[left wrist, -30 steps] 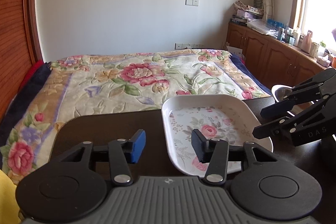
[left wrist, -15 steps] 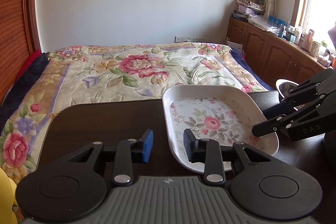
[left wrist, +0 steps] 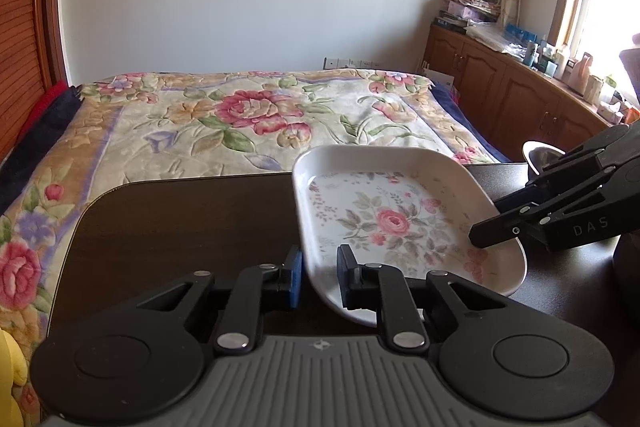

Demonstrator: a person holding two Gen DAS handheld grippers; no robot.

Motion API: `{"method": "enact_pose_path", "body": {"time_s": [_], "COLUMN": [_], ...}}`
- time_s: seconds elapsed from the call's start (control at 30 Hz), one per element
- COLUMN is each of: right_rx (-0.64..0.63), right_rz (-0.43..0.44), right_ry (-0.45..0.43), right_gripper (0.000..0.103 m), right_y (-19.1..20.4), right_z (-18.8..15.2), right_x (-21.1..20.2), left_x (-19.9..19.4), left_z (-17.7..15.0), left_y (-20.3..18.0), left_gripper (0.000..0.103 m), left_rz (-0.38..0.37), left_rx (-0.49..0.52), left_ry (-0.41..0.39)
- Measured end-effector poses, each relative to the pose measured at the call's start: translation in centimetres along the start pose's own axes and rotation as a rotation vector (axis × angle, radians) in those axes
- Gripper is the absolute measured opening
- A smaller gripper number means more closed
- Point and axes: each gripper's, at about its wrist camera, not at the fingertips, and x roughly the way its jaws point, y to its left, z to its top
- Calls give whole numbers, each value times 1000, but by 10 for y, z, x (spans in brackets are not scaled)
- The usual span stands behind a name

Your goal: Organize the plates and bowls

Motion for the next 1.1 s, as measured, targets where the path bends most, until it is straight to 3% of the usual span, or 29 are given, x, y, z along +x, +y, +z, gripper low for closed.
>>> {"method": "enact_pose_path", "body": {"time_s": [0.53, 1.1], "right_rx": [23, 103], "right_rz": [64, 114], "right_ry": [-76, -211], "right_gripper": [20, 20], "right_y": [11, 20], "right_z": [-20, -64], "right_x": [-31, -85], "left_x": [-43, -108], "left_z": [8, -22], "left_y": [-11, -48], "left_gripper": [18, 18], "left_rz": [47, 43], "left_rx": [49, 41], "left_ry": [-20, -53]}}
